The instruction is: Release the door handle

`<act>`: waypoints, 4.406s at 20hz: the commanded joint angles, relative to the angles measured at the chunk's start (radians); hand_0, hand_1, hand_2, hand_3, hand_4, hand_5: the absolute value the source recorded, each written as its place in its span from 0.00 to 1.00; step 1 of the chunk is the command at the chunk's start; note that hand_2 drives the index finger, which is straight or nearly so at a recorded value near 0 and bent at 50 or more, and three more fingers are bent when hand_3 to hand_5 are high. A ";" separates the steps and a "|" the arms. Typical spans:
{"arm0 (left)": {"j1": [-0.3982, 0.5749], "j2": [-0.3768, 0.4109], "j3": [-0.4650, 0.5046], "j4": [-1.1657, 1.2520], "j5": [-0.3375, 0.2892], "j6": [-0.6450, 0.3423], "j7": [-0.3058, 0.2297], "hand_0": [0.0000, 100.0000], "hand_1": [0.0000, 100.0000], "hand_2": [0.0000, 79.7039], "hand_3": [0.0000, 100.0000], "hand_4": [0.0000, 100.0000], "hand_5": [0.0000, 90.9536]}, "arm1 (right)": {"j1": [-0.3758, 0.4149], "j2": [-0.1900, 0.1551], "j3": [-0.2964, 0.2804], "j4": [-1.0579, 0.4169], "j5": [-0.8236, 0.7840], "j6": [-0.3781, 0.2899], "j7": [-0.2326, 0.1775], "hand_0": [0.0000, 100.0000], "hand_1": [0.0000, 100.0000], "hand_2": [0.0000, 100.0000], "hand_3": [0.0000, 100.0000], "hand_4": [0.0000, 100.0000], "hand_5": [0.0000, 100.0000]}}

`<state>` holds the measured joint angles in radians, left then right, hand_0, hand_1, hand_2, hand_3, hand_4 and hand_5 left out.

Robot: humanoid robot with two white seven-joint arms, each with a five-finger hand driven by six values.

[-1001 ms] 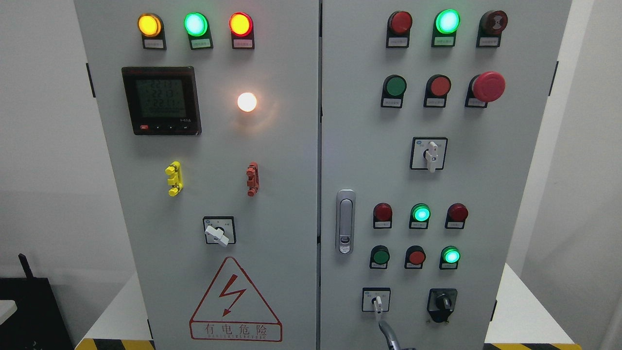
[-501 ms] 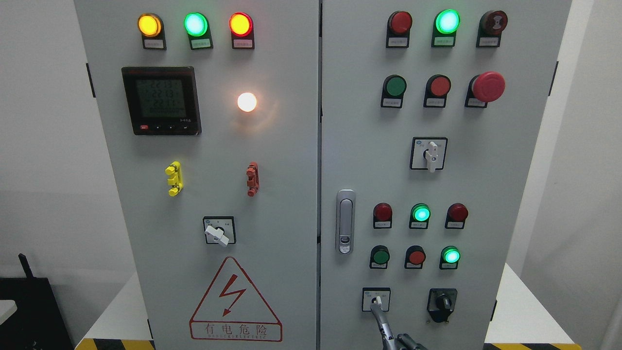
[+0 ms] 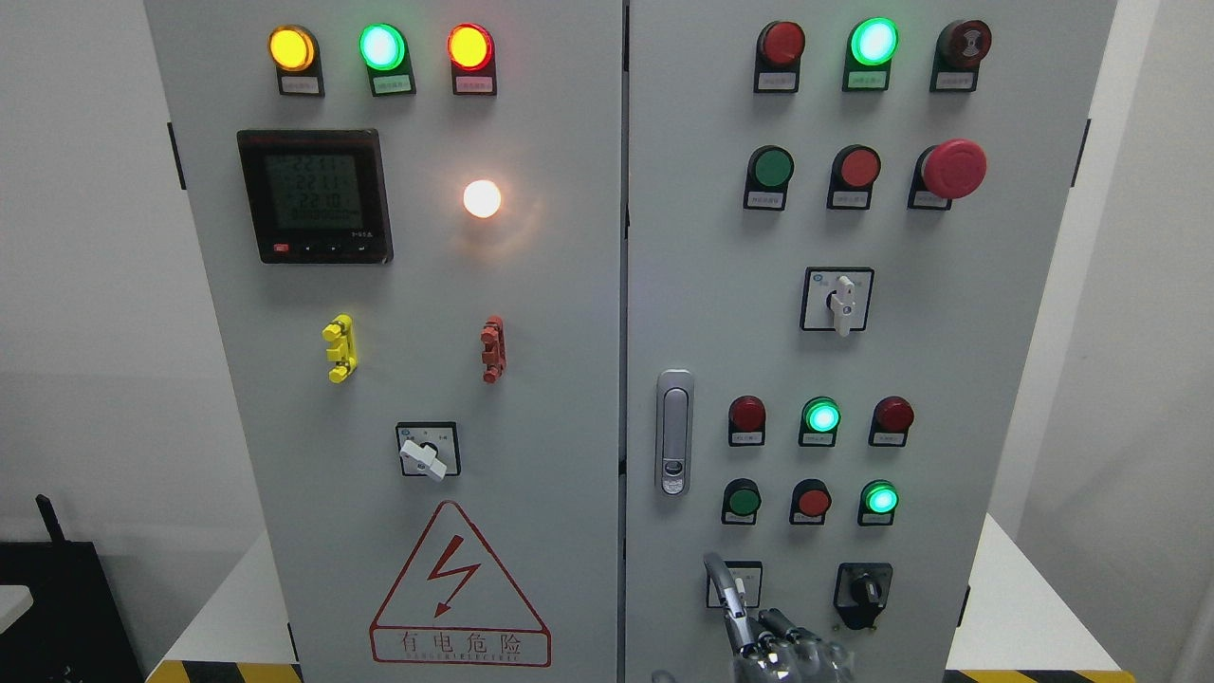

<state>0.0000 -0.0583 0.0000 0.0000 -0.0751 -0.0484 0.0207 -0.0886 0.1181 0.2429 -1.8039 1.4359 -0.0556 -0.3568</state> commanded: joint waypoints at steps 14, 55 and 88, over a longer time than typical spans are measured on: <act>-0.003 0.000 0.002 0.009 0.000 -0.001 -0.001 0.12 0.39 0.00 0.00 0.00 0.00 | -0.146 0.003 0.003 0.147 0.017 0.046 0.035 0.31 0.27 0.00 0.94 0.84 0.98; -0.003 -0.002 0.002 0.009 0.000 -0.001 -0.001 0.12 0.39 0.00 0.00 0.00 0.00 | -0.212 0.026 0.016 0.181 0.026 0.065 0.067 0.33 0.26 0.00 0.94 0.84 0.98; -0.003 -0.002 0.002 0.009 0.000 -0.001 -0.001 0.12 0.39 0.00 0.00 0.00 0.00 | -0.214 0.028 0.009 0.190 0.034 0.086 0.081 0.33 0.26 0.00 0.94 0.84 0.98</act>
<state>0.0000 -0.0598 0.0000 0.0000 -0.0752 -0.0488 0.0199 -0.3012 0.1452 0.2530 -1.6159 1.4695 0.0285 -0.2770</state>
